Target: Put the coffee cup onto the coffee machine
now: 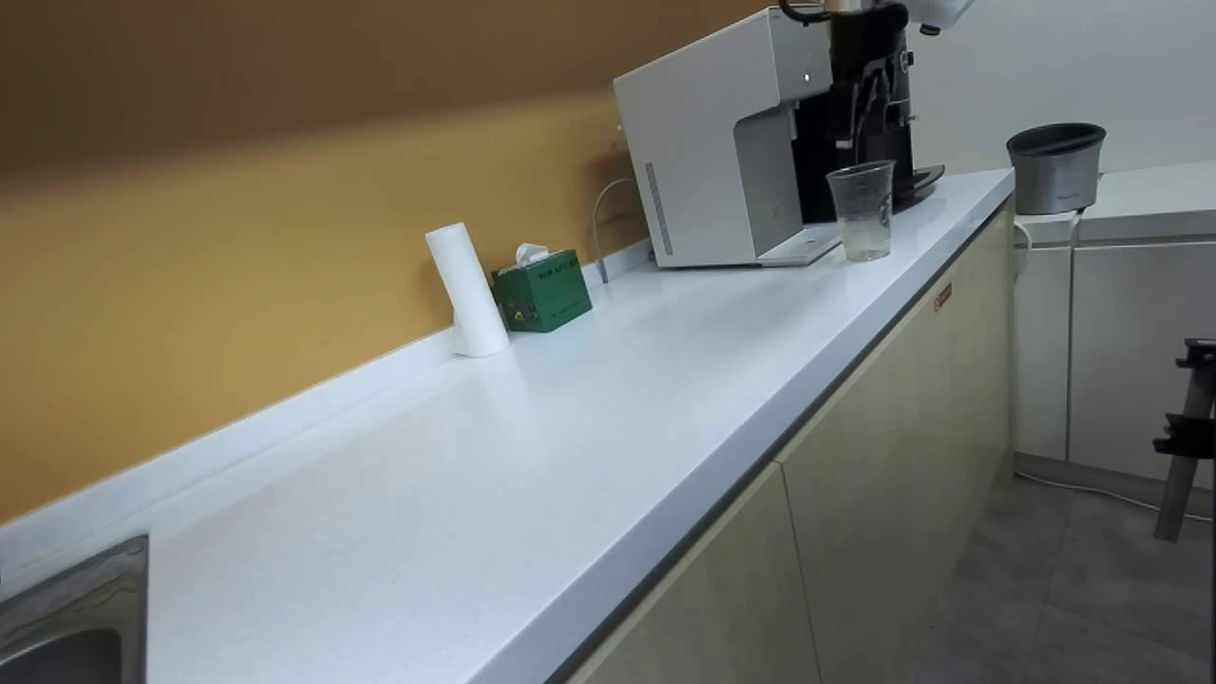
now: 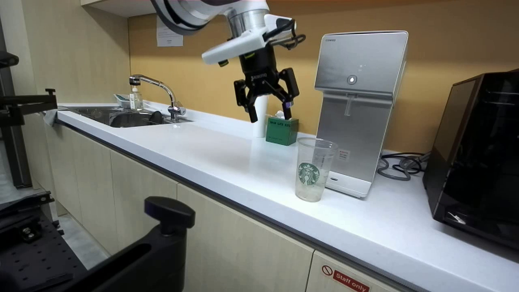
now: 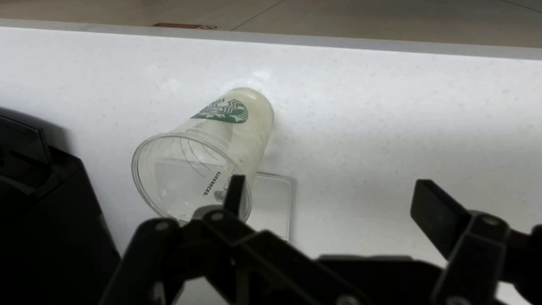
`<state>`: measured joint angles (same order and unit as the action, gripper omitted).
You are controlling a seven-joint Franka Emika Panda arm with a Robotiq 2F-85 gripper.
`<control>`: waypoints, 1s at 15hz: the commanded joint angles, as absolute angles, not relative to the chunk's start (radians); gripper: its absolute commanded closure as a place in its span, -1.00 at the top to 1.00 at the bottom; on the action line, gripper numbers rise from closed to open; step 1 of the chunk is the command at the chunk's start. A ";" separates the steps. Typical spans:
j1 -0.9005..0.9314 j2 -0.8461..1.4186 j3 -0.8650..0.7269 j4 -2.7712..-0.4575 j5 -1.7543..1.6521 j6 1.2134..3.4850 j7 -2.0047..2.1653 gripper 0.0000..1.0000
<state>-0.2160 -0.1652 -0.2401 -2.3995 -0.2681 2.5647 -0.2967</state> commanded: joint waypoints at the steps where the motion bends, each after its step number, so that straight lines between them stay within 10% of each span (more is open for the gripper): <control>1: -0.237 -0.081 -0.235 -2.364 -0.315 2.656 -0.238 1.00; 7: -0.259 -0.001 -0.249 -2.340 -0.320 2.734 -0.208 1.00; 15: -0.269 0.033 -0.266 -2.314 -0.308 2.749 -0.177 -0.35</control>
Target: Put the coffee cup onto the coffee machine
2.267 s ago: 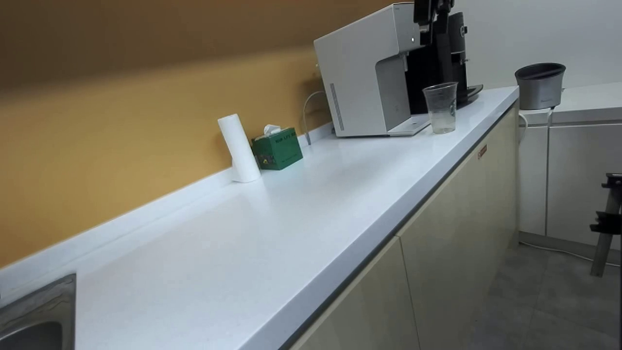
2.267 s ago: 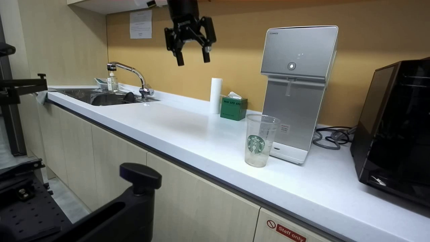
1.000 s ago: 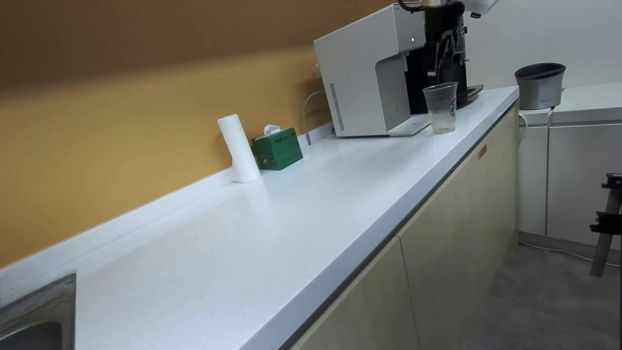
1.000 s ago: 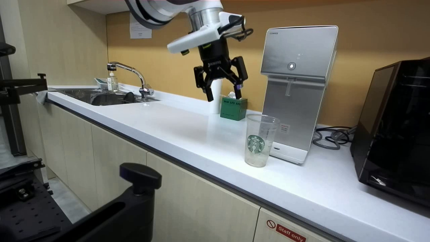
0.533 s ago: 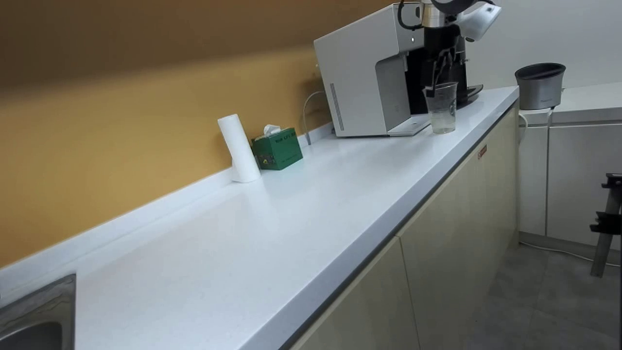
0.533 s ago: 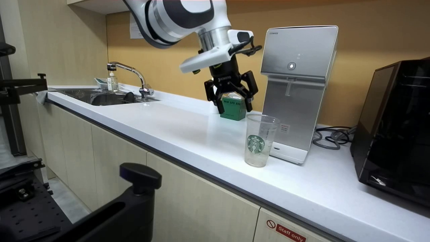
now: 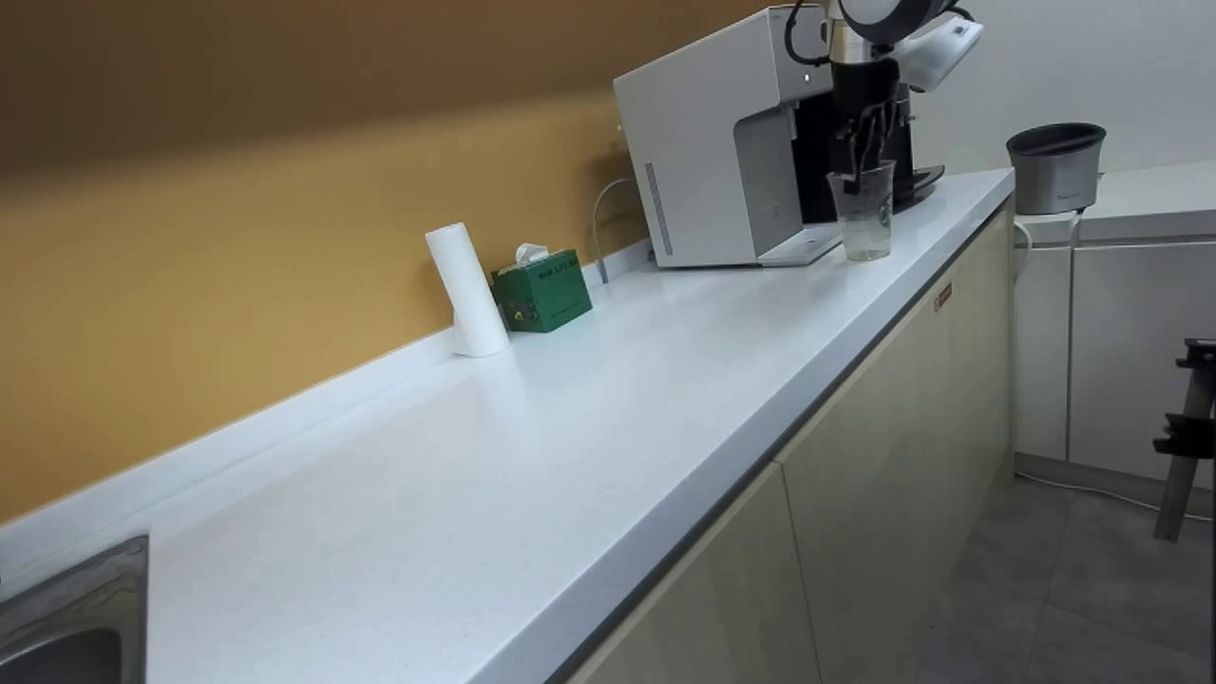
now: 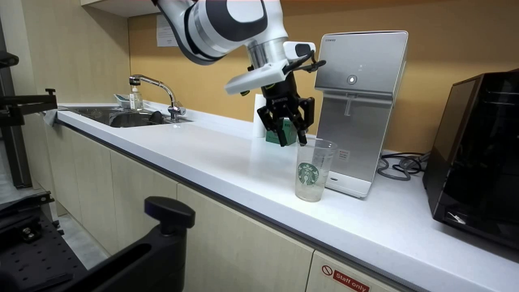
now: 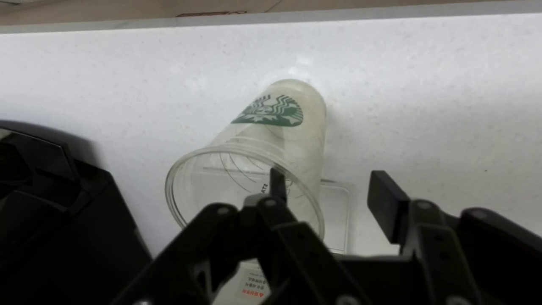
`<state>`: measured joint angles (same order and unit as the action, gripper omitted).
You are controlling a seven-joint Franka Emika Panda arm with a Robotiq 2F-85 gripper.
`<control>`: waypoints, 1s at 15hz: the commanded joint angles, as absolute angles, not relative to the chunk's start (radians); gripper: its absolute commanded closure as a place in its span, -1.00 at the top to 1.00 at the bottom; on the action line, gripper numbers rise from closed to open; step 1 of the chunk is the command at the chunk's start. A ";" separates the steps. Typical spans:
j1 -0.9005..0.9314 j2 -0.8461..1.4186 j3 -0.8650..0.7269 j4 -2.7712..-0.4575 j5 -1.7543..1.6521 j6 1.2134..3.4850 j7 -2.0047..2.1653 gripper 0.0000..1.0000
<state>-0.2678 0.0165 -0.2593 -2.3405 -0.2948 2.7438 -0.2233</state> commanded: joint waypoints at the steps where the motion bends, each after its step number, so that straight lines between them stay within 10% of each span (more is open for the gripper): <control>1: -0.269 0.034 -0.267 -2.312 -0.310 2.751 -0.172 -0.50; 5: -0.270 0.037 -0.271 -2.305 -0.316 2.756 -0.149 -0.98; 15: -0.262 0.050 -0.272 -2.175 -0.453 2.680 -0.139 -0.98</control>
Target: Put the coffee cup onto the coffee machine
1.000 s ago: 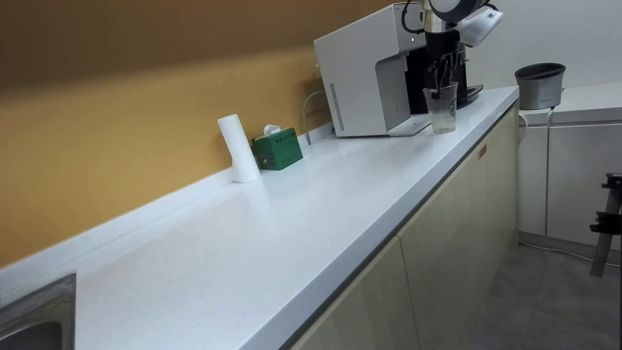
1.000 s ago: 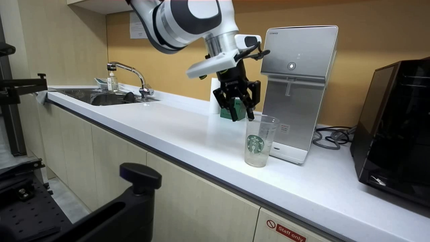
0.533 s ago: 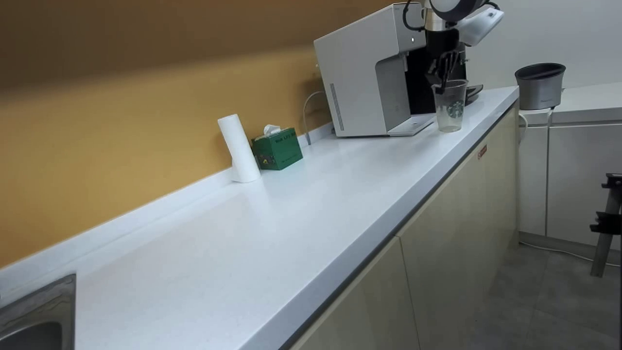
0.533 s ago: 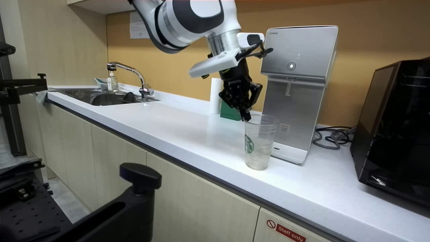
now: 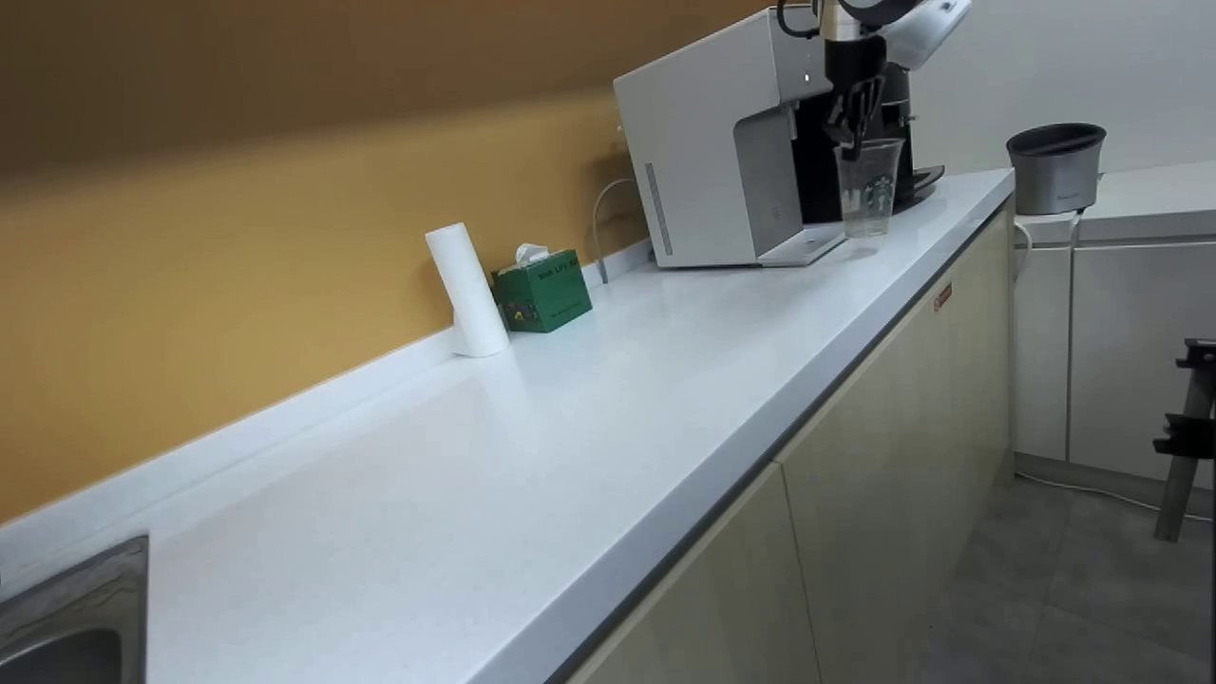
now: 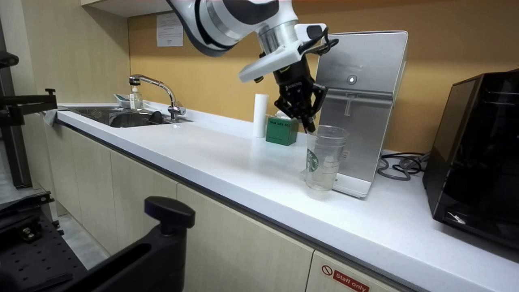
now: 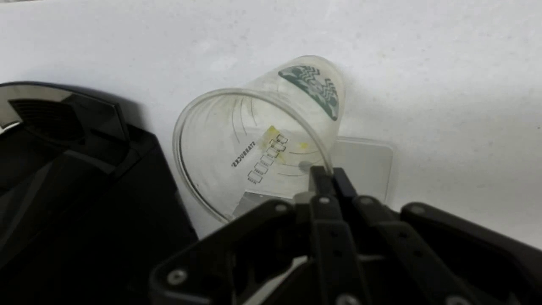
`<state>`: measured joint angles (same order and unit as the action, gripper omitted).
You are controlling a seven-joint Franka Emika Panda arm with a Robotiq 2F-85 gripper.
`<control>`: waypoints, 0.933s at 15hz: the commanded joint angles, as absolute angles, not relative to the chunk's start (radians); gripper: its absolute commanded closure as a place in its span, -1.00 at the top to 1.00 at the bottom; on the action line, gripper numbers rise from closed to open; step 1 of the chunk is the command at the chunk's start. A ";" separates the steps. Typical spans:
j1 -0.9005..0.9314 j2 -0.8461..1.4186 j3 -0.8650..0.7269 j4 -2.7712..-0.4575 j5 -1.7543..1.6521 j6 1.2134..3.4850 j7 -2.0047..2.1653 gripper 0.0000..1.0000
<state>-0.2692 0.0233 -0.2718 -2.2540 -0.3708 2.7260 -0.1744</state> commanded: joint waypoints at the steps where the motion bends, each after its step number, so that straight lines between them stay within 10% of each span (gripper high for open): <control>1: -0.259 0.053 -0.269 -2.157 -0.486 2.659 -0.152 -0.98; 14: -0.237 0.053 -0.224 -2.172 -0.336 2.611 -0.466 -0.98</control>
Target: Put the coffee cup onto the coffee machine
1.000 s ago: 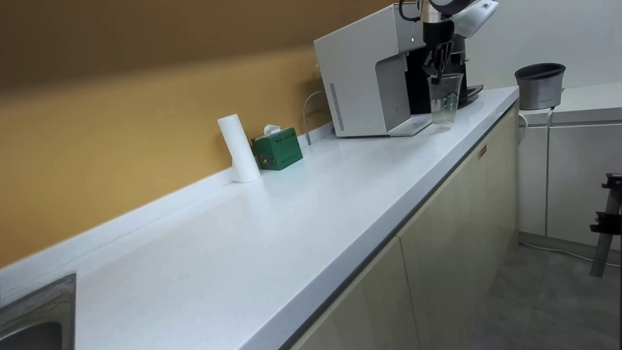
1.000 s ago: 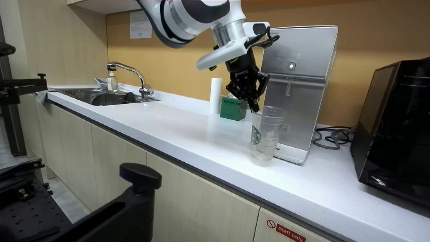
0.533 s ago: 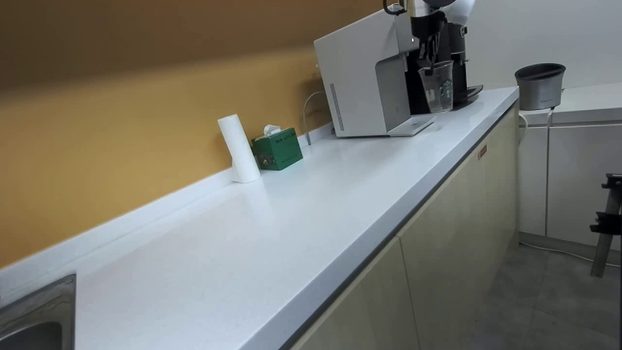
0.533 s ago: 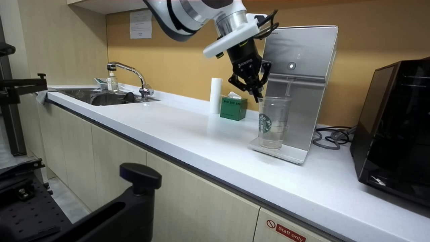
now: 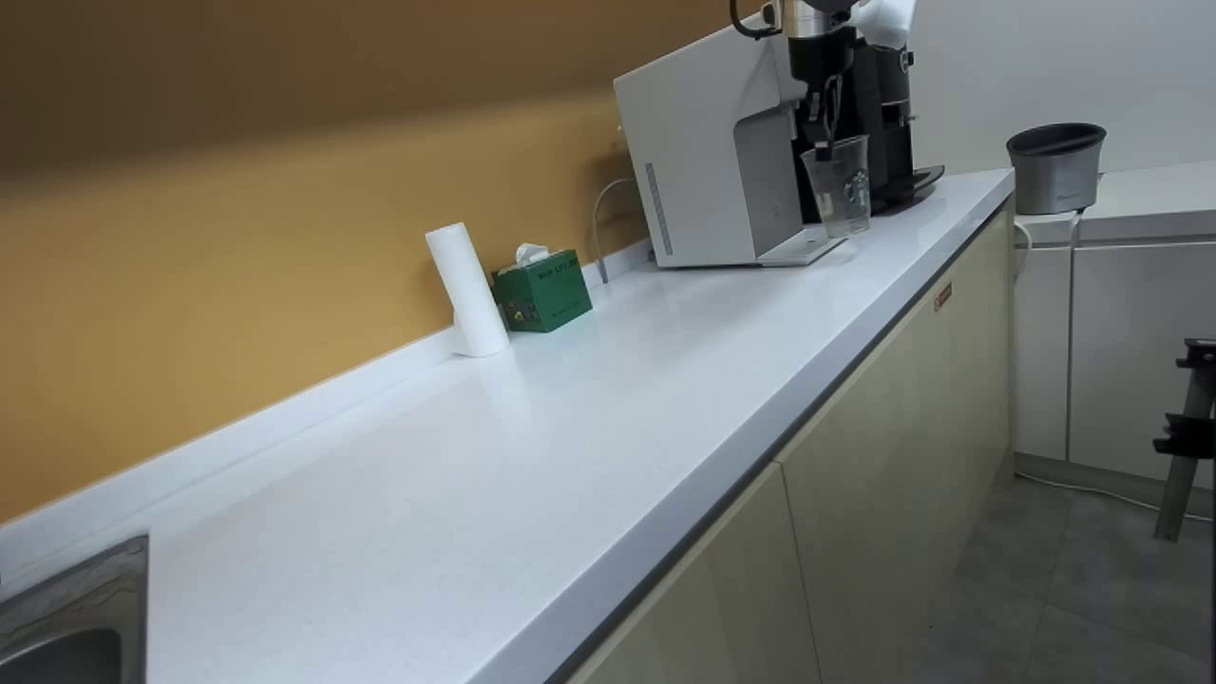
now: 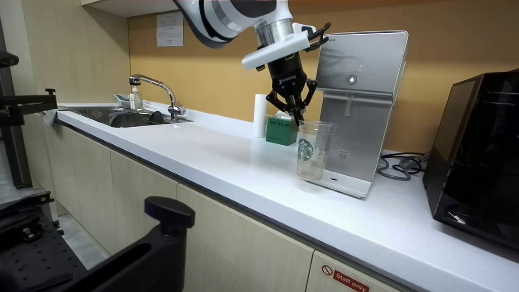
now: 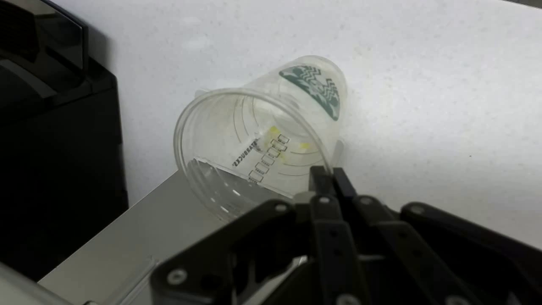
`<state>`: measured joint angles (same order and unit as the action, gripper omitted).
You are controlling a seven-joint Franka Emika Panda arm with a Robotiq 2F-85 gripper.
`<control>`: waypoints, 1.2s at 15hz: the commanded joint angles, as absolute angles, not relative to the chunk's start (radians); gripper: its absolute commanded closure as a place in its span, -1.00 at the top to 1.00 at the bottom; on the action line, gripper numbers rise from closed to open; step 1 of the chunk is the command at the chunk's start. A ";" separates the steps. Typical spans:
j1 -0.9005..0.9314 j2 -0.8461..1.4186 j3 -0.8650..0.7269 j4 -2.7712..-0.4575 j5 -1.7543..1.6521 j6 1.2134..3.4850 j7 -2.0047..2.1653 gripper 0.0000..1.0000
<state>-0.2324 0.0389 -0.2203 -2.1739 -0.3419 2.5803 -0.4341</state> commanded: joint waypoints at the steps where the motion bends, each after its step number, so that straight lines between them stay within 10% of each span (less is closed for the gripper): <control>1: -0.239 0.062 -0.223 -2.168 -0.318 2.625 -0.491 -0.98; 18: -0.284 0.184 -0.219 -2.103 -0.307 2.850 -0.572 -0.98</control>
